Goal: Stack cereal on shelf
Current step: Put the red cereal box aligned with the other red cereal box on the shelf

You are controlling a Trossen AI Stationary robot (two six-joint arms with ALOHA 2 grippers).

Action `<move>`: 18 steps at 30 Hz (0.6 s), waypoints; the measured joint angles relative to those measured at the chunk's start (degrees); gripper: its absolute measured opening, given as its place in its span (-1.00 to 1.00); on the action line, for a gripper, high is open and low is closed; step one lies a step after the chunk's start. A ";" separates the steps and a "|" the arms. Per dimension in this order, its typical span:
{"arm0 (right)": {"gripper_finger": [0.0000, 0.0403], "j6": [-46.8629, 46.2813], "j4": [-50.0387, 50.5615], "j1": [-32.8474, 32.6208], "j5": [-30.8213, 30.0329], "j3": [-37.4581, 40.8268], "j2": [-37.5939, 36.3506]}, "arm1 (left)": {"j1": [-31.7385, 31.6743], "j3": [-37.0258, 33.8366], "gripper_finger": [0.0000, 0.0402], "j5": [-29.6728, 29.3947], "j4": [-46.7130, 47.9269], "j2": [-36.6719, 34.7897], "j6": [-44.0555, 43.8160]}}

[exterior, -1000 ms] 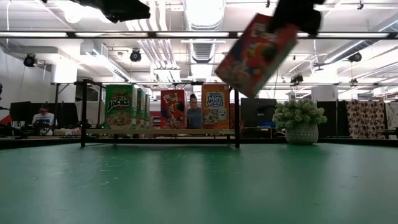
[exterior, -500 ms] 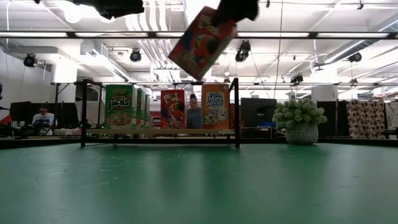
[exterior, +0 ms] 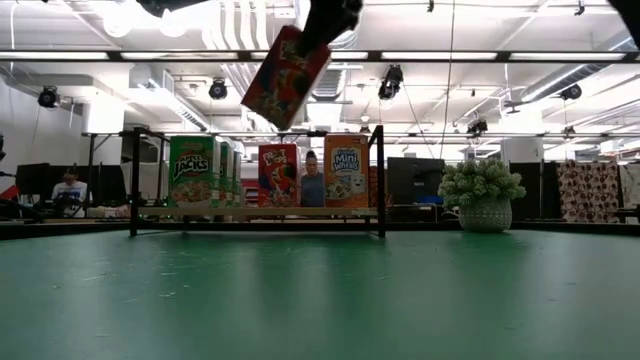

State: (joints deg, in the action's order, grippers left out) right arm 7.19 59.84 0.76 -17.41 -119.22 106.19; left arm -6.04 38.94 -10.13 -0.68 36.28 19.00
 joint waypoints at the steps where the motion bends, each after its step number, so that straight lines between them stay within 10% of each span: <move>1: -0.25 0.79 0.58 0.48 0.00 -1.48 1.00 | 0.00 -0.05 0.17 0.00 0.46 -0.11 0.02; 18: -0.26 12.62 4.39 6.55 0.00 -13.55 13.29 | -0.07 -0.11 0.17 -0.04 1.96 -0.76 0.04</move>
State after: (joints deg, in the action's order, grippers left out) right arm 19.81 64.24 7.31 -17.41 -132.77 119.48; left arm -6.11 38.83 -10.17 1.28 35.53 19.05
